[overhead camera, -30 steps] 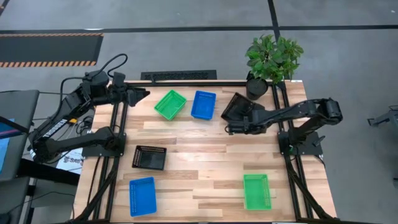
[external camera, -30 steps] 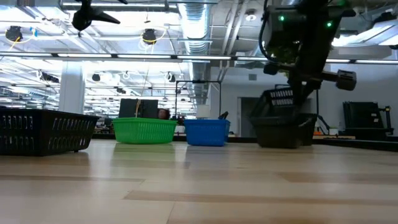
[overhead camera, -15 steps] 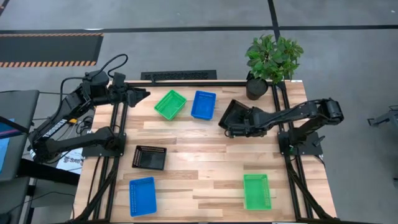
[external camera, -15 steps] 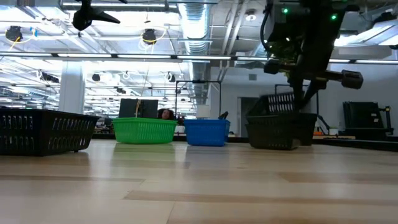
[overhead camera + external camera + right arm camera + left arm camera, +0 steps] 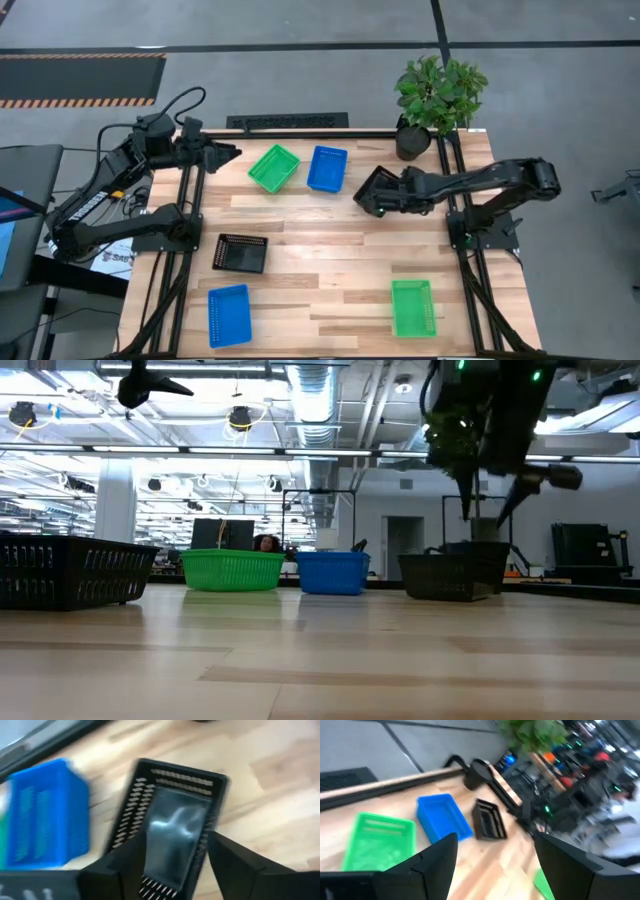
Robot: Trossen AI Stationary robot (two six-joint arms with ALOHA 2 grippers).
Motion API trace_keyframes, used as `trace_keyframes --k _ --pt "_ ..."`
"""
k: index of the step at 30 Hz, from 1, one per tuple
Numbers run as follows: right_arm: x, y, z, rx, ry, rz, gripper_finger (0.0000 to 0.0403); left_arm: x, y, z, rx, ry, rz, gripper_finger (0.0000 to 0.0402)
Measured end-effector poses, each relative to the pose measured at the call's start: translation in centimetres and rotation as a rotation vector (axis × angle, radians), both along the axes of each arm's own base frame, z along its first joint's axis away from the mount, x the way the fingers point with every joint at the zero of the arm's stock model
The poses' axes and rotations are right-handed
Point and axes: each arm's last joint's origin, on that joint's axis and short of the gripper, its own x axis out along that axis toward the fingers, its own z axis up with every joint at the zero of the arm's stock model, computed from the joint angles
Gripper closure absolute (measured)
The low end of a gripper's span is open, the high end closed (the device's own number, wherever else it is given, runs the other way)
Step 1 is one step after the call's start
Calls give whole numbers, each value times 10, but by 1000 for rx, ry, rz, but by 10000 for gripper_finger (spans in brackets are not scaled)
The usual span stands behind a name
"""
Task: Stack baskets by color
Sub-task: Stack the black bin on the stacked black bins
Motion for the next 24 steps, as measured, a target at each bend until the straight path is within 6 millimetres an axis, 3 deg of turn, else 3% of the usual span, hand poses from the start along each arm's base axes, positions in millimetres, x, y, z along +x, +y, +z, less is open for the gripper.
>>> trace_keyframes --k 5,9,14,19,24 --pt "-4 10 34 -59 -23 214 152 -3 -10 -10 -58 75 -218 148" --pt "-8 22 48 -77 -42 328 148 -9 -24 -36 -181 359 -329 148" --pt "-11 36 50 -77 -52 388 148 -26 -45 -59 -329 690 -349 148" --pt "-6 46 44 -85 -37 422 148 -35 -59 -73 -365 703 -345 148" --pt "0 54 38 -79 -36 429 148 -25 -64 -87 -392 668 -332 148"
